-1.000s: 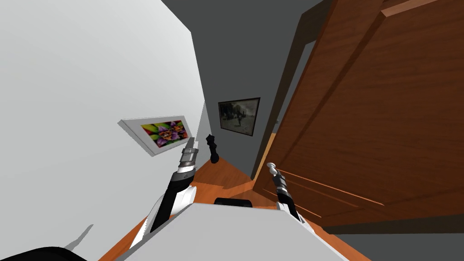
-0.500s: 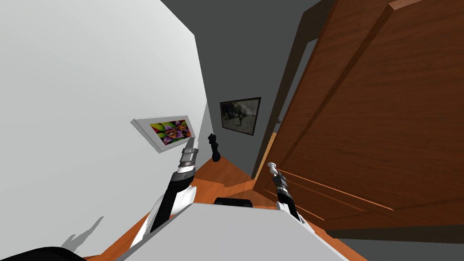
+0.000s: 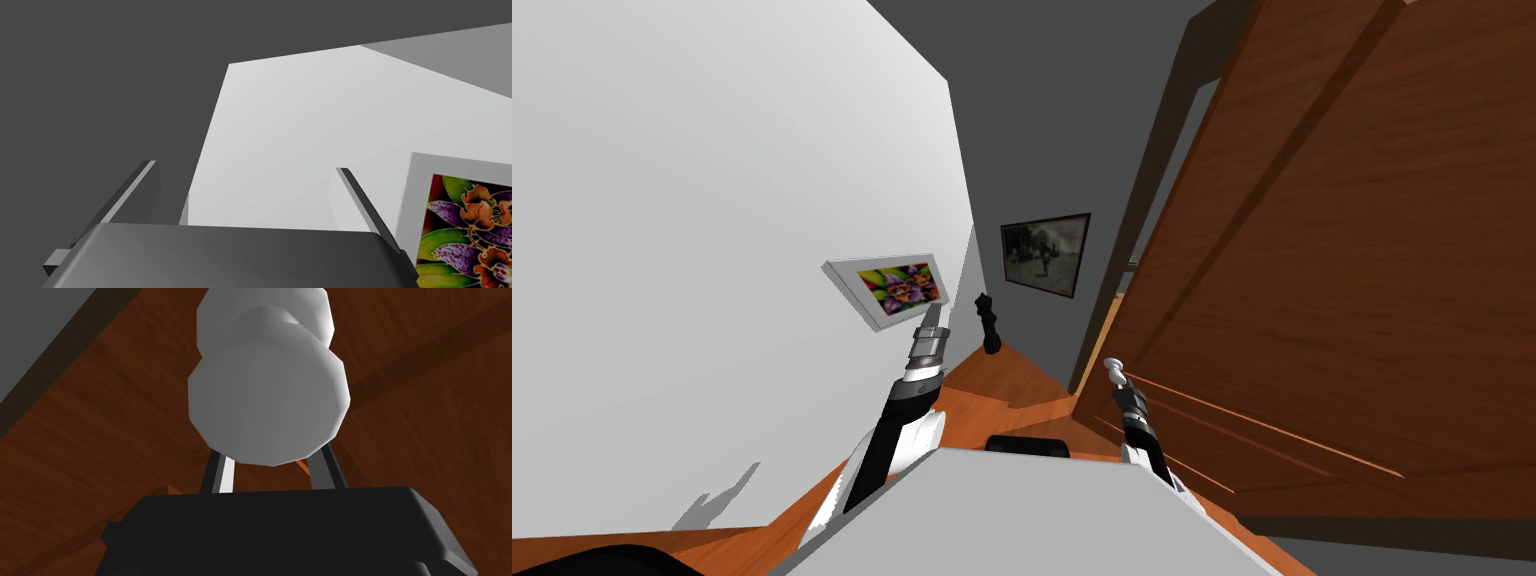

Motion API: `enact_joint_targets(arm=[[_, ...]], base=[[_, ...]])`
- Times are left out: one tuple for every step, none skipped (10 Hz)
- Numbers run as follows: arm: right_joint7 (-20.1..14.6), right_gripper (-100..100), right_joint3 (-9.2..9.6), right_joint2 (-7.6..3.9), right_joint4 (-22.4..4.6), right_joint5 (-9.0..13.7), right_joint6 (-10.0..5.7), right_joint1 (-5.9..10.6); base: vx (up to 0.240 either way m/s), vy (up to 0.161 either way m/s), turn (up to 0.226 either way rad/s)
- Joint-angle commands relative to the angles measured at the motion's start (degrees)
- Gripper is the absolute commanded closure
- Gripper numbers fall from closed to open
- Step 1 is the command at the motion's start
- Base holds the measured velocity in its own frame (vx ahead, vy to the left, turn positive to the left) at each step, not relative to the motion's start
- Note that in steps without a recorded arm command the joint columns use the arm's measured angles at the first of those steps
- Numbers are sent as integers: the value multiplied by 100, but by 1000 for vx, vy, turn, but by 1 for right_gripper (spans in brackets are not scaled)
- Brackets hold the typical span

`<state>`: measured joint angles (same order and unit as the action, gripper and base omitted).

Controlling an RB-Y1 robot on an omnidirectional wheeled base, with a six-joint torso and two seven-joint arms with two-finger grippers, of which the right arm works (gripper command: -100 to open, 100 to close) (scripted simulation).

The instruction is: Pull the door open

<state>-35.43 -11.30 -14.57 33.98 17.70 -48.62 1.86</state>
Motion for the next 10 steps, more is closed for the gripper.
enact_joint_targets(arm=[[-160,100,10,5,176,33,10,-34],[-391,100,28,1,176,101,14,-29],[-396,100,28,1,176,101,14,-29],[-632,100,45,-2,175,169,18,-23],[-779,100,62,-6,175,234,23,-18],[-866,100,62,-6,175,234,23,-18],[-1053,100,78,-9,174,296,27,-13],[-1230,100,94,-13,174,357,31,-7],[-1325,100,94,-13,174,357,31,-7],[-1511,100,110,-16,174,418,34,-2]], base=[[-35,-13,45],[-35,-10,67],[-30,-11,38],[-38,-10,82],[-51,-14,103],[-37,-11,48],[-36,-12,75],[-45,-14,80],[-33,-12,38],[-37,-6,61]])
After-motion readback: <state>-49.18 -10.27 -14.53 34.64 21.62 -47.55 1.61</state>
